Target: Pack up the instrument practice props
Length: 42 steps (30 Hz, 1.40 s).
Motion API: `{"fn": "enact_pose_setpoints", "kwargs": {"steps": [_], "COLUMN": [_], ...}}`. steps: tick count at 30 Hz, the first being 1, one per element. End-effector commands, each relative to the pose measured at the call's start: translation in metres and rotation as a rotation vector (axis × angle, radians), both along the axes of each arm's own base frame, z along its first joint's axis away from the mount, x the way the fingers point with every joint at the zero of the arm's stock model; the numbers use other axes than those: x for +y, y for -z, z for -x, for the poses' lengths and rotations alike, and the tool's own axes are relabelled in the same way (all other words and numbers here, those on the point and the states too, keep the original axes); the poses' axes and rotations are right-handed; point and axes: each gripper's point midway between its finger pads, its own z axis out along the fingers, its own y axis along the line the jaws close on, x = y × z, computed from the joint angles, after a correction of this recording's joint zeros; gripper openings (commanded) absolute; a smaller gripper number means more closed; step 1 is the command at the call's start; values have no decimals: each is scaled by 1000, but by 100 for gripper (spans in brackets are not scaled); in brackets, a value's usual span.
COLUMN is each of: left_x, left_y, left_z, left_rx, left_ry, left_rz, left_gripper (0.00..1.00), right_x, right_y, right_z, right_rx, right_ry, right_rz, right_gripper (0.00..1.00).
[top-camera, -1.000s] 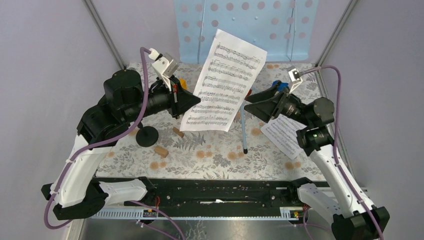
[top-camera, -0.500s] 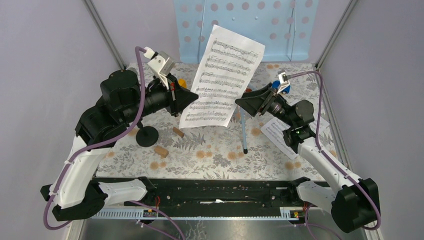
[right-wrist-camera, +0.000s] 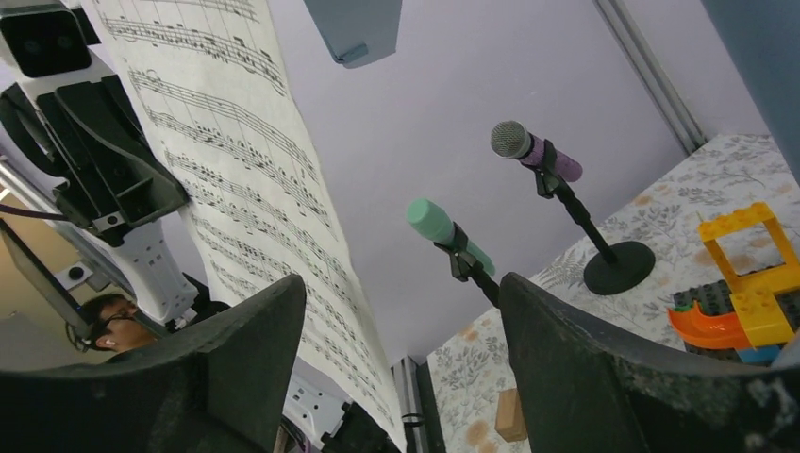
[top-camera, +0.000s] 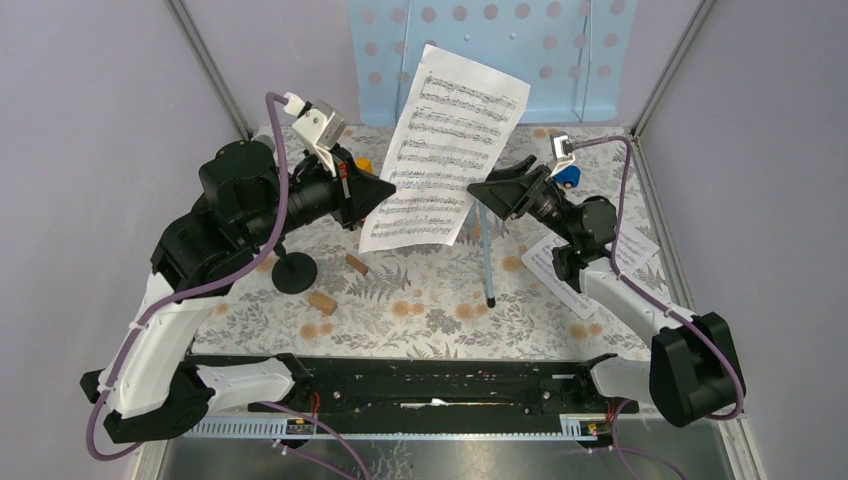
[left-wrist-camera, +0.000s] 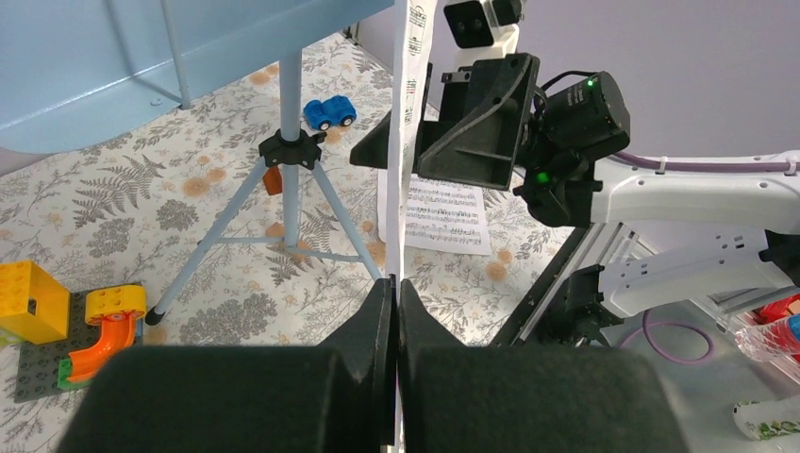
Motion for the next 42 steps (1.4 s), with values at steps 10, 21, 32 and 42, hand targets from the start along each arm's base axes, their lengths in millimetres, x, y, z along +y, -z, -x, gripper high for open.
{"fn": "enact_pose_setpoints", "kwargs": {"steps": [10,21,32,42], "left_x": [5,6,42,51], "left_y": [-8,-7,4,38], "left_z": [-6,-11,-17,-16], "left_rx": [-34,-43,-71,-20], "left_ry": [-50,-79,-240,-281], "left_rz": [51,67,48,16], "left_gripper": [0,13,99,99], "right_x": [7,5,-84,-220], "right_y": [-54,-31,77,201], "right_z": [28,18,-15,36], "right_rx": [-174,-108,349,809], "right_ry": [-151,-52,593,1221], "right_rz": [-102,-17,319,486], "right_gripper": [56,0,0,0]}}
